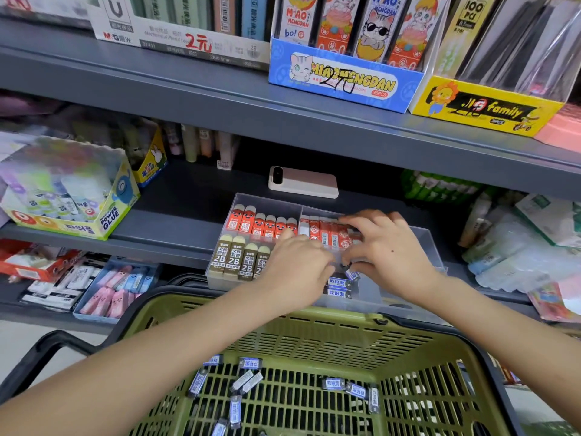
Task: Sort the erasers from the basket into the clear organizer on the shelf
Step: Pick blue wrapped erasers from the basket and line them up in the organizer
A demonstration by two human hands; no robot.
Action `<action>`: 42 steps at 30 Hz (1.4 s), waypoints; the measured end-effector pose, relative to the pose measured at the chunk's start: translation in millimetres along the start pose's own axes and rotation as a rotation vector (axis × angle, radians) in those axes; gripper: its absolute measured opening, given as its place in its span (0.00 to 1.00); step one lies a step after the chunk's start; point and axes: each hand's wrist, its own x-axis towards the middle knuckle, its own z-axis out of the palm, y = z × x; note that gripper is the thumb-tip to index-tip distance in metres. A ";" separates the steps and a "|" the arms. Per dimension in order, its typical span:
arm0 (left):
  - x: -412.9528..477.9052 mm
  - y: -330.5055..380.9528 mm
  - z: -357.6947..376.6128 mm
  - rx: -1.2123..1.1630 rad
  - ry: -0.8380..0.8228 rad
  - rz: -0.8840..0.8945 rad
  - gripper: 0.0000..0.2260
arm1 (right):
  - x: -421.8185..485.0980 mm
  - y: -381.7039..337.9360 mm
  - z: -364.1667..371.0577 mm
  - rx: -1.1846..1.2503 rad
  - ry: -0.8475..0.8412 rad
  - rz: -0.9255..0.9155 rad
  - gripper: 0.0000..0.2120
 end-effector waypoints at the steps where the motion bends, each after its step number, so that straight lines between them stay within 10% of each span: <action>1: 3.2 4.9 2.1 0.015 0.025 -0.021 0.13 | -1.7 1.2 -0.4 0.016 0.008 0.027 0.11; 15: 29.0 43.7 18.0 -0.242 0.152 -0.411 0.08 | -5.6 5.7 5.6 0.271 -0.039 0.339 0.05; 30: 13.6 29.7 -16.3 -1.018 0.326 -0.710 0.10 | -30.3 -3.7 -1.2 0.508 0.296 0.394 0.10; 35: 4.7 25.1 -22.1 -0.812 0.217 -0.601 0.07 | -32.6 -5.2 -3.8 0.491 0.257 0.352 0.07; 38: -11.2 19.3 -27.3 -0.307 0.299 -0.372 0.03 | -22.6 -1.2 -9.0 0.218 0.087 0.168 0.05; 42: -36.4 10.2 -23.1 -0.228 0.372 -0.305 0.03 | -5.9 -10.8 -6.8 -0.176 -0.193 0.031 0.07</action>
